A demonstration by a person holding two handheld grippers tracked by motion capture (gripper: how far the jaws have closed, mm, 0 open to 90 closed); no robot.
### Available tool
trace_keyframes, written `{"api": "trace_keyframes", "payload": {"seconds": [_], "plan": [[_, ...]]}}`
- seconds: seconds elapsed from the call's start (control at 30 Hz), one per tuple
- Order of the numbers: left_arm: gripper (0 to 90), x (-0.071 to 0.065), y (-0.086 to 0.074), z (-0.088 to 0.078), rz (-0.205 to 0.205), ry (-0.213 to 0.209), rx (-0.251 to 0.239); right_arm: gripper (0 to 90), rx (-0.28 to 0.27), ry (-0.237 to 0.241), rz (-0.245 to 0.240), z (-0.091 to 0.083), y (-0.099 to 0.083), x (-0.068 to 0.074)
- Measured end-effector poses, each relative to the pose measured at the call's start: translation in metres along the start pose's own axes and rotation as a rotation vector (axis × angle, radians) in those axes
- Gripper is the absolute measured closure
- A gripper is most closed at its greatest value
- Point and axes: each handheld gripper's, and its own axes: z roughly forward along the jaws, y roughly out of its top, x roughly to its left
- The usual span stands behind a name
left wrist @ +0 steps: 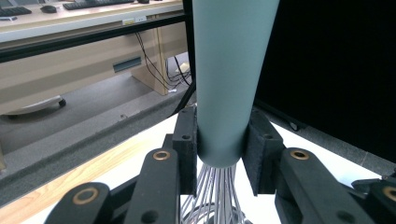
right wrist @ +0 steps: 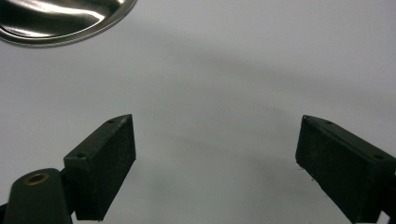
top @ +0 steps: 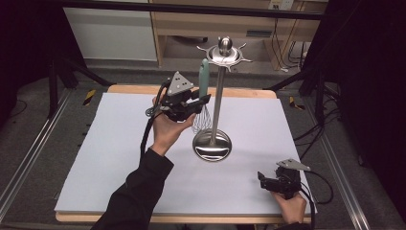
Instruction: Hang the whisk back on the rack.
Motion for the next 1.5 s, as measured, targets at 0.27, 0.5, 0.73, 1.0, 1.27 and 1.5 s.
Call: {"api": "trace_keyframes", "payload": {"seconds": [0.27,0.5,0.73,1.0,1.27,1.5], "plan": [[67.3,0.003,-0.005,0.004,-0.01,0.004,-0.004,12.6,0.005,0.001,-0.003,0.001,0.0,0.0],[63.3,0.003,-0.009,0.008,0.002,0.011,0.022,12.5,0.004,0.0,-0.004,0.0,0.0,0.0],[53.3,0.003,-0.016,0.006,0.014,0.021,0.019,12.5,0.006,-0.002,-0.006,0.0,0.0,0.0],[44.4,0.005,-0.025,-0.004,-0.007,0.013,0.017,12.5,0.007,-0.003,-0.001,0.0,-0.001,0.0],[39.6,0.001,-0.037,-0.014,-0.004,-0.007,0.031,12.5,0.003,-0.008,-0.005,0.0,-0.002,-0.003],[37.6,-0.002,-0.053,-0.022,0.002,-0.017,0.04,12.5,0.004,-0.01,-0.005,0.0,-0.002,-0.003]]}}
